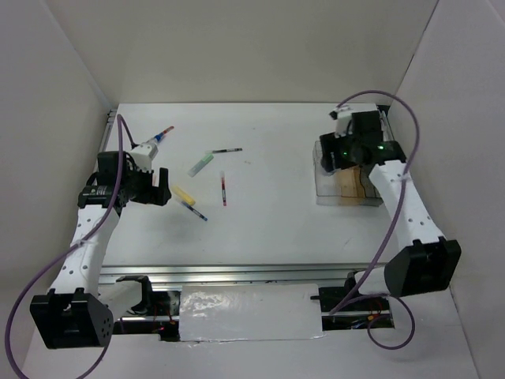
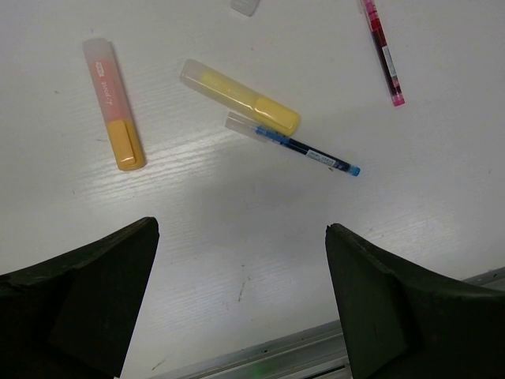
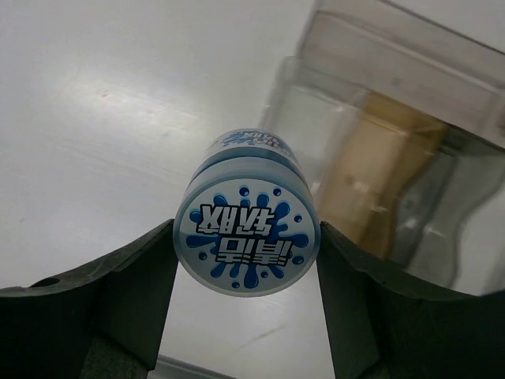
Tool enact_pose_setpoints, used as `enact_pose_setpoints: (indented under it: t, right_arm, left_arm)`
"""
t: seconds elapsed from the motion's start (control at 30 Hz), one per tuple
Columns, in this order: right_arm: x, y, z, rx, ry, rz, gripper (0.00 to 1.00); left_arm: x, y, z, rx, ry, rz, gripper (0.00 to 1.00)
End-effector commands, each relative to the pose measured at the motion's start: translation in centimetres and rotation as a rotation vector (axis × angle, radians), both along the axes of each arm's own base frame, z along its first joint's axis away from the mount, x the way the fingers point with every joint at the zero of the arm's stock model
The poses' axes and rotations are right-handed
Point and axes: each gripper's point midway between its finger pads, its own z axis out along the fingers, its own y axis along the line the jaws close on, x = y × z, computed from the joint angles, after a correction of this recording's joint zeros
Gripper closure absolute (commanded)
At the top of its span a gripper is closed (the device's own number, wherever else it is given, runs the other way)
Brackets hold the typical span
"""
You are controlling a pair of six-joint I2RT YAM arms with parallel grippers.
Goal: Sort the stationery into containers
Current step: Place the stationery in the storage box.
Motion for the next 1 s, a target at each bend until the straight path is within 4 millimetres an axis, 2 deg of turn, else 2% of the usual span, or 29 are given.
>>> enact_pose_setpoints:
  t: [0.0, 0.07, 0.1, 0.17, 0.2, 0.3, 0.33, 0.5, 0.97]
  right_arm:
    - [-1.0, -7.2, 2.2, -0.060, -0.026, -0.128, 0.53]
    - [-1.2, -10.4, 2.1, -0.089, -0.024, -0.186, 0.53]
    - [-1.6, -13.3, 2.1, -0.094, -0.019, -0.261, 0.53]
    - [-1.7, -15.9, 1.9, -0.108, -0.018, -0.307, 0.53]
    - [-2.0, -18.0, 1.4, -0.111, -0.002, -0.360, 0.53]
    - [-1.9, -20.0, 1.1, -0.113, 0.006, -0.384, 0.53]
    - [-2.0, -20.7, 0.4, -0.101, 0.032, -0.398, 0.53]
    - [-1.1, -21.0, -0.8, -0.045, 0.080, -0.392, 0.54]
    - [1.9, -20.7, -3.5, -0.062, 0.107, -0.396, 0.53]
  left_arm:
    - [1.0, -0.5, 1.3, -0.038, -0.040, -0.006, 0.01]
    - [1.2, -0.6, 1.5, -0.037, -0.046, -0.022, 0.01]
    - [1.3, -0.7, 1.8, -0.038, -0.057, -0.026, 0.01]
    - [1.3, -0.8, 1.9, -0.042, -0.066, -0.033, 0.01]
    - [1.5, -0.8, 2.1, -0.042, -0.075, -0.033, 0.01]
    - [1.6, -1.1, 1.9, -0.051, -0.073, -0.046, 0.01]
    - [1.6, -1.1, 1.8, -0.051, -0.071, -0.046, 0.01]
    - [1.6, -1.1, 1.7, -0.049, -0.065, -0.046, 0.01]
    - [1.7, -0.8, 1.1, -0.041, -0.065, -0.038, 0.01]
